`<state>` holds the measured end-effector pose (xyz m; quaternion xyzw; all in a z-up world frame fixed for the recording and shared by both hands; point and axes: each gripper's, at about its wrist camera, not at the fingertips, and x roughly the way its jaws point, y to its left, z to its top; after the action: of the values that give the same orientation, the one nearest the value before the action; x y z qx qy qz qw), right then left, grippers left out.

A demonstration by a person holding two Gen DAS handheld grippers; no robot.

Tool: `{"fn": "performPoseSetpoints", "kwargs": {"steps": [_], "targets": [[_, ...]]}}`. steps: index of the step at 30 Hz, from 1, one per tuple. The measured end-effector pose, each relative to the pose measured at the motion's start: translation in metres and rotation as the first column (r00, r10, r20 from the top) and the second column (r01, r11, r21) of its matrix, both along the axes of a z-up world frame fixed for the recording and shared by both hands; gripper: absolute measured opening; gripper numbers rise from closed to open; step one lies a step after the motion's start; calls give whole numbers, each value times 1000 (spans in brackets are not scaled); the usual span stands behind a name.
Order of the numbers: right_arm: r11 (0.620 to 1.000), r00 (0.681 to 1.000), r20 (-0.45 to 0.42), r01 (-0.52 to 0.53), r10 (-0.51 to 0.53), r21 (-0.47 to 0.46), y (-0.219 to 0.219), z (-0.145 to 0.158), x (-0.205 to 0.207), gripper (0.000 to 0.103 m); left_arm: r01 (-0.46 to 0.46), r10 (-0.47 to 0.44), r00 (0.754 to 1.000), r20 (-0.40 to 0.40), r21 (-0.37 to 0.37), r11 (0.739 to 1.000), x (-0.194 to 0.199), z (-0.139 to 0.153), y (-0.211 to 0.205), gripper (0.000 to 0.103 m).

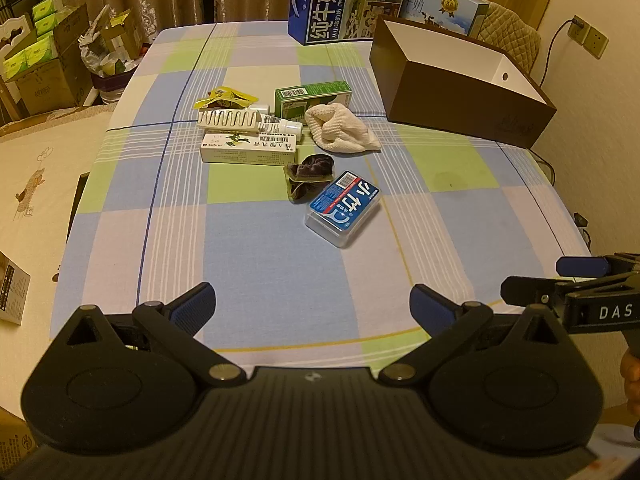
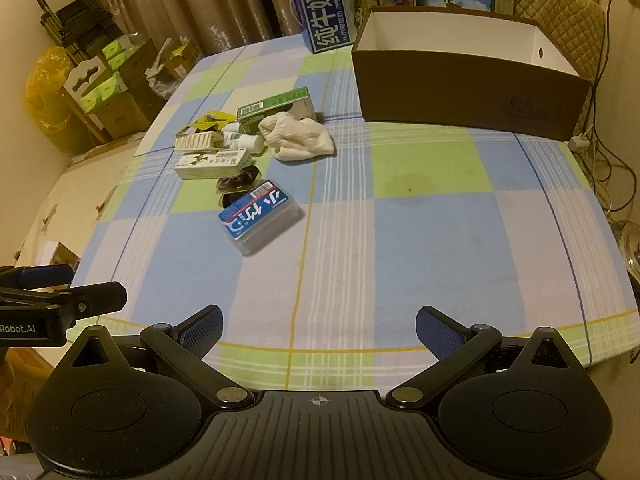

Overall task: Organize objects
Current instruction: 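Move the left tool toward the blue printed box on the table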

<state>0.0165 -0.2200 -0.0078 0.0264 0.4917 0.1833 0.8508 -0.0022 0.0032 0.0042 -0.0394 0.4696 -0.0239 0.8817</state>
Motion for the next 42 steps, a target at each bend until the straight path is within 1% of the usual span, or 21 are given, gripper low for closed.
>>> {"fn": "performPoseSetpoints", "kwargs": {"steps": [6,42], "targets": [[1000,1000,3,-7,7,3,-2,2,-3,101,-6,6,1000,3,0,1000,1,0,-2,102],[998,998,28,-64,63,27,-6,7,11,101,-53,53,998,23,6,999,2,5,-13,102]]}}
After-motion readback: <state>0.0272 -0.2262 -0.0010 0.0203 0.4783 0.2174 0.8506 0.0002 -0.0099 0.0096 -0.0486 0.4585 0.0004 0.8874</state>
